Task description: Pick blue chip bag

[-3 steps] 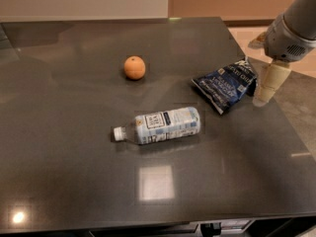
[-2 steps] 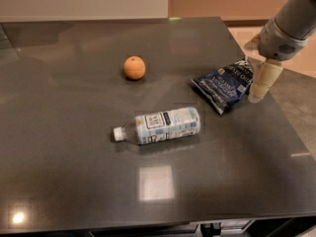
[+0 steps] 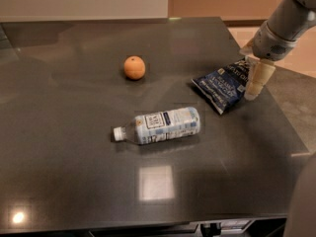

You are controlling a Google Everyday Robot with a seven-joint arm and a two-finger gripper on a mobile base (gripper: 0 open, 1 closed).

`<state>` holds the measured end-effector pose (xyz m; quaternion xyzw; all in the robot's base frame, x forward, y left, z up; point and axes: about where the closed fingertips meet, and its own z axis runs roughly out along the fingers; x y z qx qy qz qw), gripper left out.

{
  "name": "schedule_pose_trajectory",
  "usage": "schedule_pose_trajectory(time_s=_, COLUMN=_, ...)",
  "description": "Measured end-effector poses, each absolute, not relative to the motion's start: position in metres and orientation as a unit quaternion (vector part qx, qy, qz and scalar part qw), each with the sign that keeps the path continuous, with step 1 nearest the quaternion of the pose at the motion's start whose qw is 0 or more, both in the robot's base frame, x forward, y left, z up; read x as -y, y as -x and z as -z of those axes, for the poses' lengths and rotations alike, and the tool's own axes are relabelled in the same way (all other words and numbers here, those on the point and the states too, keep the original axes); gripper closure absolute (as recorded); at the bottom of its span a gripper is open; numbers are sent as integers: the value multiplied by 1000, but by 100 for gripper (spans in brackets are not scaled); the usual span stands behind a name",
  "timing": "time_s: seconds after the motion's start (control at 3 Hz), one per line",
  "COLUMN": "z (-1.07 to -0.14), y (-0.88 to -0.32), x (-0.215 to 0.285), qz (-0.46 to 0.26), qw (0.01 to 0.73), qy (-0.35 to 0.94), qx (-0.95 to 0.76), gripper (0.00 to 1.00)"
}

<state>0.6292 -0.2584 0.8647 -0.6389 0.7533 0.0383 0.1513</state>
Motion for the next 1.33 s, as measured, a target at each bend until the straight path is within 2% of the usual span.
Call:
schedule_pose_trajectory(time_s=0.67, z=-850, y=-641, x=260, qz=-44, qw=137, qy=640, qx=-754, gripper=0)
schedule_pose_trajectory(time_s=1.0, z=-847, y=-644, x=261, qz=-49, qw=131, qy=637, qx=-758, gripper=16)
schedule_pose_trajectory(time_s=1.33, z=-851, y=-646, x=260, qz=-56, qw=134, qy=633, qx=-760, gripper=39)
